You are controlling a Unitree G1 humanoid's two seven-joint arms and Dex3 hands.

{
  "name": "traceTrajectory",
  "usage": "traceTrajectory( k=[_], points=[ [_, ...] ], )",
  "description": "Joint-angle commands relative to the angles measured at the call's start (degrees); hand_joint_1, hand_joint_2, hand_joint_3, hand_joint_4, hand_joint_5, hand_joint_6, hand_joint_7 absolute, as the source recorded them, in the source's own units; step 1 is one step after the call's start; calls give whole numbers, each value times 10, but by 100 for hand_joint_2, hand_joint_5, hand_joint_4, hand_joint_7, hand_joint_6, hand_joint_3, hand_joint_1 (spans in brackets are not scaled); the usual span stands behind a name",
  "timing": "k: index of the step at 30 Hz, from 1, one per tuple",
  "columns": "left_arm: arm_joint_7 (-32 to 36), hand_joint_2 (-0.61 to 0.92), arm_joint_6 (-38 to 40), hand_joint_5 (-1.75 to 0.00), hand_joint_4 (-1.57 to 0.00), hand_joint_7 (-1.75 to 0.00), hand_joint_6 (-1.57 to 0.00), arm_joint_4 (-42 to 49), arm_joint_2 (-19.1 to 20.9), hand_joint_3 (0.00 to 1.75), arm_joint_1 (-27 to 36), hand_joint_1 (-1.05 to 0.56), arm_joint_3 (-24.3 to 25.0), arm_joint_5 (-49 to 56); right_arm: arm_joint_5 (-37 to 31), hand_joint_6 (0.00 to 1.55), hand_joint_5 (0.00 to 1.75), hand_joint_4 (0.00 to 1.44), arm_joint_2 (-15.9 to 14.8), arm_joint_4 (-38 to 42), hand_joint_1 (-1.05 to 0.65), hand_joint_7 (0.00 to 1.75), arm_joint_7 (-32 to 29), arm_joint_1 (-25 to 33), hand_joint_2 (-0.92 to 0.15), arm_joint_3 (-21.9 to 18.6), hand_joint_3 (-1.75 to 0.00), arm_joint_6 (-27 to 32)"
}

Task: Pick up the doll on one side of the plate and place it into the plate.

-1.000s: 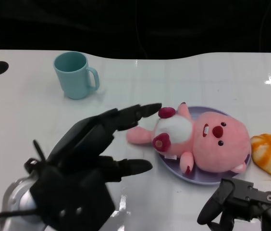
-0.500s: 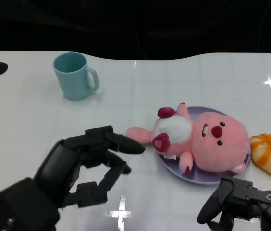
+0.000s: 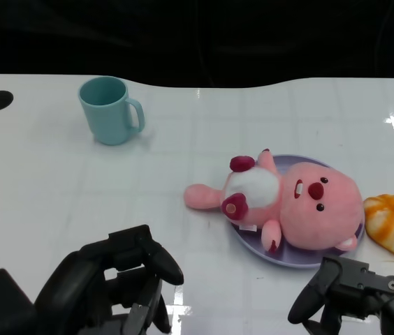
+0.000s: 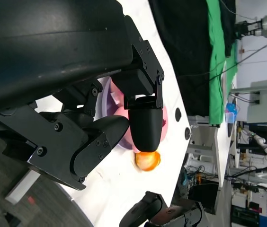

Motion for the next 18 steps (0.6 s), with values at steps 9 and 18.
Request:
traceTrajectory(
  k=[9, 18],
  points=[
    [-22, 39, 2, -175, -90, -164, -78, 68, 2, 141, -9, -20, 7, -38, 0, 59, 160, 66, -6, 12, -25, 131, 4, 5, -74, -17, -70, -21],
    [-45, 38, -8, -175, -90, -166, -78, 102, 7, 140, -21, -21, 15, -51, -4, 59, 159, 67, -2, 12, -25, 129, 3, 9, -73, -16, -72, -24]
  ],
)
